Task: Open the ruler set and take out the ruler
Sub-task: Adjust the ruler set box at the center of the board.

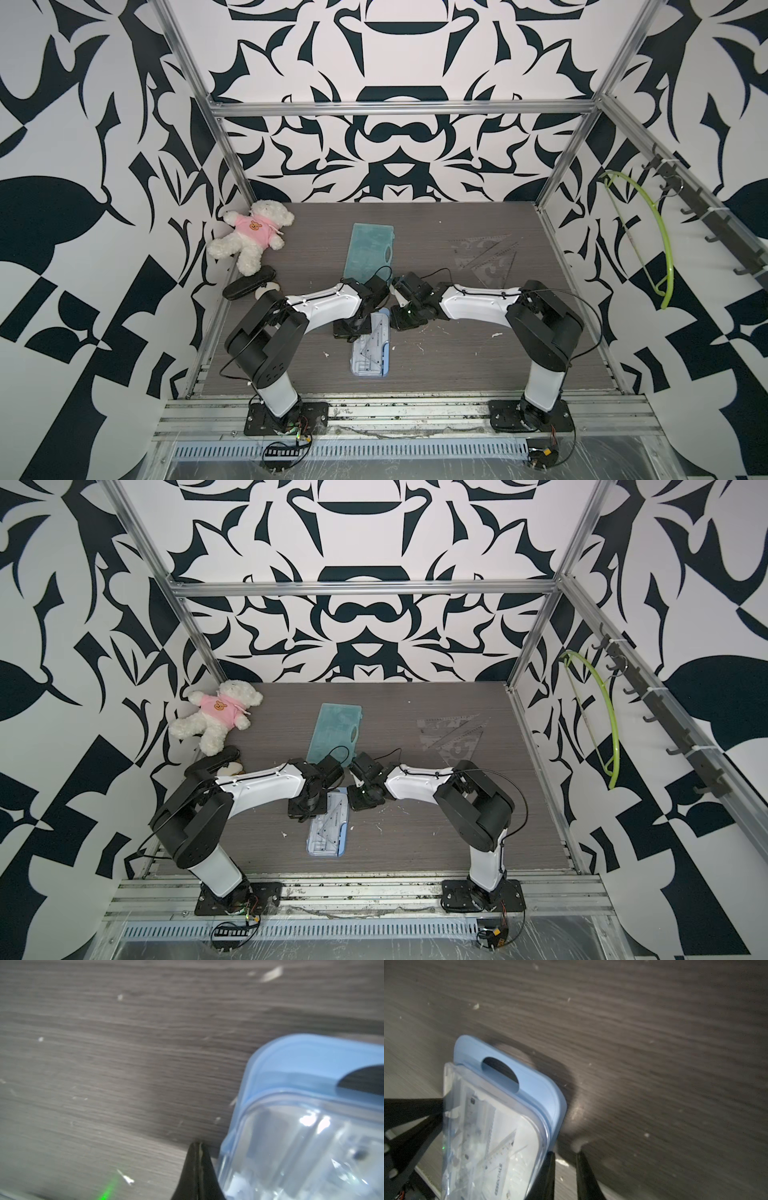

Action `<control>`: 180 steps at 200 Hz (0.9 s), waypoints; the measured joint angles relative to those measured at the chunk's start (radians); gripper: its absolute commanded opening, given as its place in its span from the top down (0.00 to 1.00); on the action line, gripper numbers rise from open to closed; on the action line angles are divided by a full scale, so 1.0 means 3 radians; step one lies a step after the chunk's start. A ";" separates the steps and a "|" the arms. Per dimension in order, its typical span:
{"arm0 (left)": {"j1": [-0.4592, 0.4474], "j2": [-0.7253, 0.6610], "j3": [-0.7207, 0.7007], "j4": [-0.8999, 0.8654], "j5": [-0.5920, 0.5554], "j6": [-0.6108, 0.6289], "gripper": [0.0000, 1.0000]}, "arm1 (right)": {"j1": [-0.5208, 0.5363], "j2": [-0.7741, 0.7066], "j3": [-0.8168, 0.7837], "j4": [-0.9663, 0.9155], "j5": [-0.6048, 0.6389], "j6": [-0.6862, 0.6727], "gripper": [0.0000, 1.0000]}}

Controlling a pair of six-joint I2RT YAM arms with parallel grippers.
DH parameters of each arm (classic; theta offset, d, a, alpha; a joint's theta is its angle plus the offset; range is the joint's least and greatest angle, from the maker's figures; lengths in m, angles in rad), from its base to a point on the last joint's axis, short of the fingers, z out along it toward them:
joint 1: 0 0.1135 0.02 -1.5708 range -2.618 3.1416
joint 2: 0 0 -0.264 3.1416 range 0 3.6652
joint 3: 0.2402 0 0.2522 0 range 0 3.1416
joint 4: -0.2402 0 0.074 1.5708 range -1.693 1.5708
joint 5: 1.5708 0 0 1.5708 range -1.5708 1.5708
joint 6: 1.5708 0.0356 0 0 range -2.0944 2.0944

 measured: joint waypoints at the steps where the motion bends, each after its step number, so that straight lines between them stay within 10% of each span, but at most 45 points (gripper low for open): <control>1: -0.0001 0.0006 0.0010 0.0000 0.0003 0.0001 0.95 | -0.0004 0.0000 0.0000 0.0000 0.0000 0.0001 0.78; 109: -0.0031 0.0292 0.0413 0.0018 0.0048 0.0018 0.94 | -0.0263 -0.0074 -0.0034 -0.0036 0.0048 -0.0008 0.77; 180: -0.0045 -0.0538 0.0136 0.0327 -0.0144 -0.0010 0.98 | -0.0278 -0.1113 -0.0291 -0.0348 0.0329 -0.0226 0.77</control>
